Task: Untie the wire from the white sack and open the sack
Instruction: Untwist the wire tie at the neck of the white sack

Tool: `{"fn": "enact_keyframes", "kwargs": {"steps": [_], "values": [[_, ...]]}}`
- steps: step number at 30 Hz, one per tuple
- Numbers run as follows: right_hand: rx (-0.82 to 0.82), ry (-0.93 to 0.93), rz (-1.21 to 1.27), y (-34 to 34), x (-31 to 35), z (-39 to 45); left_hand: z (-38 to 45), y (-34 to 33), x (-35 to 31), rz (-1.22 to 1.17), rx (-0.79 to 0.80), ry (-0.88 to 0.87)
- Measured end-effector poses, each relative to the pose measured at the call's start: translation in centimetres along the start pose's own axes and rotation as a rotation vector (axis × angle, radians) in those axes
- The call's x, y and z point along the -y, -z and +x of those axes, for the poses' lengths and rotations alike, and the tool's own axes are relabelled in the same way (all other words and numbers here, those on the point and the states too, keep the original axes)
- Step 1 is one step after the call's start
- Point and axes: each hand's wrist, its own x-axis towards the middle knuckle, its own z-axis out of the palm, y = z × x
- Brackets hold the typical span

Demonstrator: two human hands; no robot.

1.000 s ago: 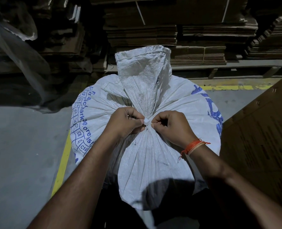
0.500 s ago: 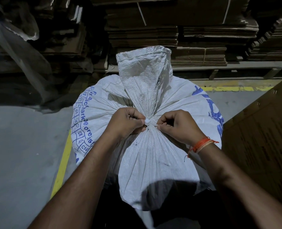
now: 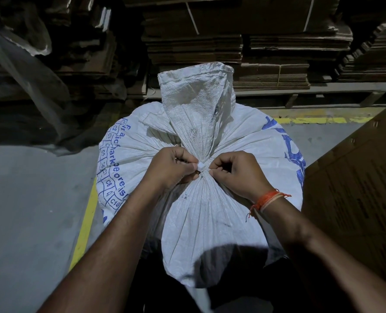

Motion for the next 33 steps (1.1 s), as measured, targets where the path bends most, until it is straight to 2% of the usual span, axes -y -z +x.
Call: {"fn": "enact_keyframes", "kwargs": {"steps": [7, 22, 29, 33], "values": [[0.129, -0.027, 0.042, 1.8, -0.2, 0.1, -0.2, 0.1, -0.2, 0.012, 0.003, 0.000], [0.020, -0.003, -0.011, 0.3, 0.1, 0.1, -0.5, -0.2, -0.6, -0.007, -0.021, 0.009], [0.125, -0.013, 0.016, 2.3, 0.0, 0.1, -0.5, -0.1, -0.6, 0.004, -0.006, 0.014], [0.126, -0.007, -0.009, 2.9, -0.3, 0.1, -0.7, -0.2, -0.8, -0.008, -0.006, 0.014]]}}
